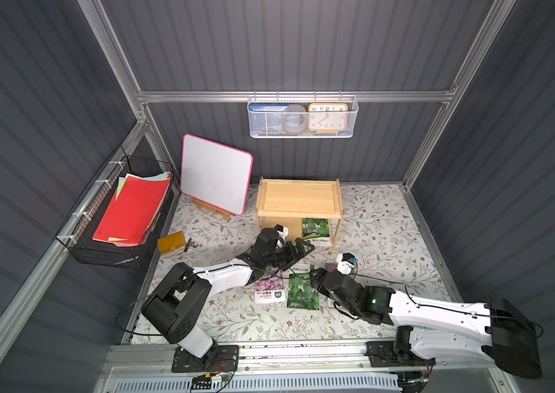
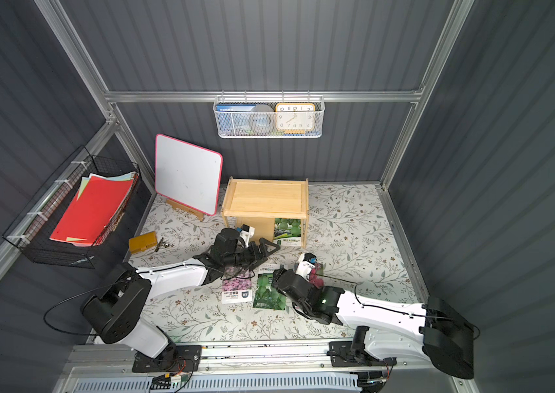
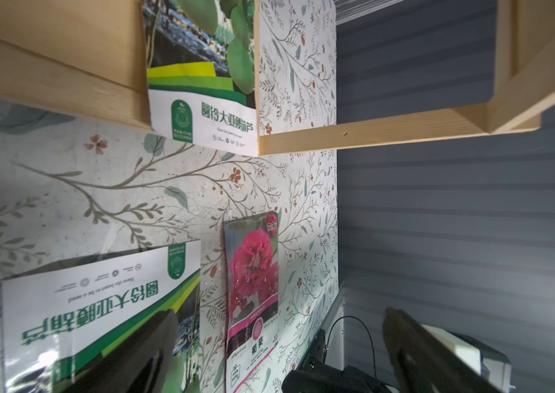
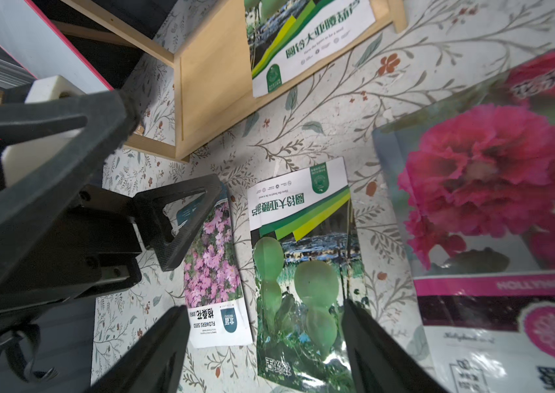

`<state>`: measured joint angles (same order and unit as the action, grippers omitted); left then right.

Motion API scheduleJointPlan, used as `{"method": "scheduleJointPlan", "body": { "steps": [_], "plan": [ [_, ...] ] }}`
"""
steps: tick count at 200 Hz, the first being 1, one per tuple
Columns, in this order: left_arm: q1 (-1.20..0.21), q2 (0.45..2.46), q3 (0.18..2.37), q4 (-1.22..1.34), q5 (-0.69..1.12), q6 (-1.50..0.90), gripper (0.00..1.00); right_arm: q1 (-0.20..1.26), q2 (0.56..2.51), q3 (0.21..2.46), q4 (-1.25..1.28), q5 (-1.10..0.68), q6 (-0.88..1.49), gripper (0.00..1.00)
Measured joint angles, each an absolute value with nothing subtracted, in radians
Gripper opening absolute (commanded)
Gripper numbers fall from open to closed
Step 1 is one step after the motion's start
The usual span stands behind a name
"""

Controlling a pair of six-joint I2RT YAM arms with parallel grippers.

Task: Take the seed bag off the shelf
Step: Pick up the seed packet from the shelf.

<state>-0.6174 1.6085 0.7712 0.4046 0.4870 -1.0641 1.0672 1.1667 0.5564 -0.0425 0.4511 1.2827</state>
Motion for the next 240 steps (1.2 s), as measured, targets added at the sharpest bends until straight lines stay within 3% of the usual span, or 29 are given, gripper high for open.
{"method": "scheduleJointPlan", "body": {
  "steps": [115, 240],
  "plan": [
    [-0.617, 1.285, 0.756, 0.226, 0.219, -1.041, 1.00, 1.010, 1.493, 0.477, 0.448, 0.562, 1.589, 0.70],
    [-0.617, 1.250, 0.742, 0.142, 0.175, -1.014, 1.00, 0.862, 1.656, 0.564, 0.636, 0.482, 1.632, 0.63]
  ]
}}
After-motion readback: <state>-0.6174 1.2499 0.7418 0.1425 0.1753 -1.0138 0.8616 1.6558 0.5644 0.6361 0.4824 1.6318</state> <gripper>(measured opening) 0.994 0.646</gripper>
